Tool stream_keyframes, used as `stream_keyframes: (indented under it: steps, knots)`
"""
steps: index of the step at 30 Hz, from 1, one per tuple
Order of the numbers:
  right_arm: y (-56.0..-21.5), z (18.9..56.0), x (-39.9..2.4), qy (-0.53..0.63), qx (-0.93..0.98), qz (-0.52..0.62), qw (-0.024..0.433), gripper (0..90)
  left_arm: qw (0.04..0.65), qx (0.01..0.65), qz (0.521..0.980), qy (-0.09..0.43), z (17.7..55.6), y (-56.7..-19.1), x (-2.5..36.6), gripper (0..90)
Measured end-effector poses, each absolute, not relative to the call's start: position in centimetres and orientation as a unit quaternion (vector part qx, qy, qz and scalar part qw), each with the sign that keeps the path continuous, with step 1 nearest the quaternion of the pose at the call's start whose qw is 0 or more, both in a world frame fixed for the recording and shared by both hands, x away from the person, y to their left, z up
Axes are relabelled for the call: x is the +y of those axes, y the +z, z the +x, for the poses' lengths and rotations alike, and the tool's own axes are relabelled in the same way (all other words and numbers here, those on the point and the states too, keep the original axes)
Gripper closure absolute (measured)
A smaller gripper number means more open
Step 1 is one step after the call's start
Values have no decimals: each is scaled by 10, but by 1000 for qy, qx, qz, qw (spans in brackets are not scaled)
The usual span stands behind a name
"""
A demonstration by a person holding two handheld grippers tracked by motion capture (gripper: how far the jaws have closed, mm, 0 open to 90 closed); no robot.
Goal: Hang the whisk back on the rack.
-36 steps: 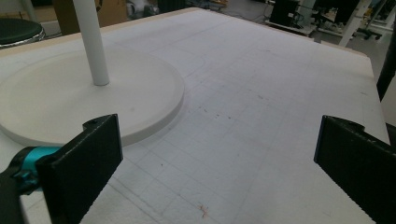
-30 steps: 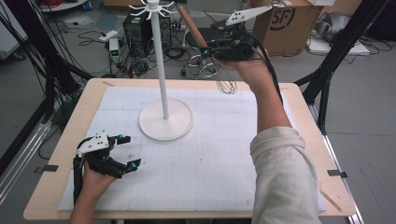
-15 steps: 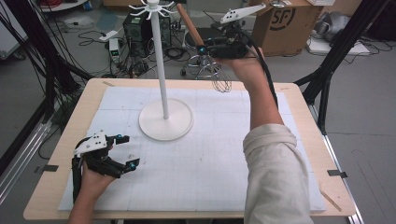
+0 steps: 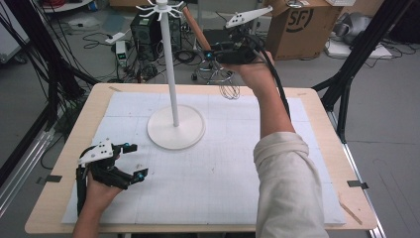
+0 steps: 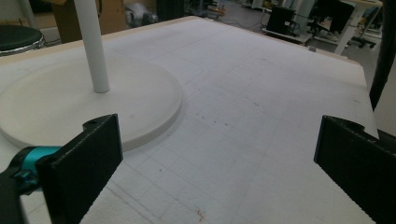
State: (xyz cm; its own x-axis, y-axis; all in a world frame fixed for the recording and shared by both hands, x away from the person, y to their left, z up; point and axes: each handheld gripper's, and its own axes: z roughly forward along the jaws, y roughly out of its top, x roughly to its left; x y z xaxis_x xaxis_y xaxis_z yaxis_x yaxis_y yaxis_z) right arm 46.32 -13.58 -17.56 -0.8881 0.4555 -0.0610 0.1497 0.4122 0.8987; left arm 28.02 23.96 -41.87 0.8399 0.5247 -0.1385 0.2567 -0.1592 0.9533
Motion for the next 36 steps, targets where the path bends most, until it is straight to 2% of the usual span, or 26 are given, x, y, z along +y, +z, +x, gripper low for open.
stream_keyframes:
  steps: [13, 15, 36]
  knots:
    - [-178, 465, -109, 476, 841, 200, 164, 711, 594, 258, 754, 112, 280, -418, 240, 17]
    - [-178, 465, -102, 465, 844, 201, 177, 710, 595, 256, 753, 111, 280, -418, 240, 17]
    - [-178, 475, -93, 446, 842, 231, 196, 712, 597, 261, 751, 111, 278, -419, 243, 17]
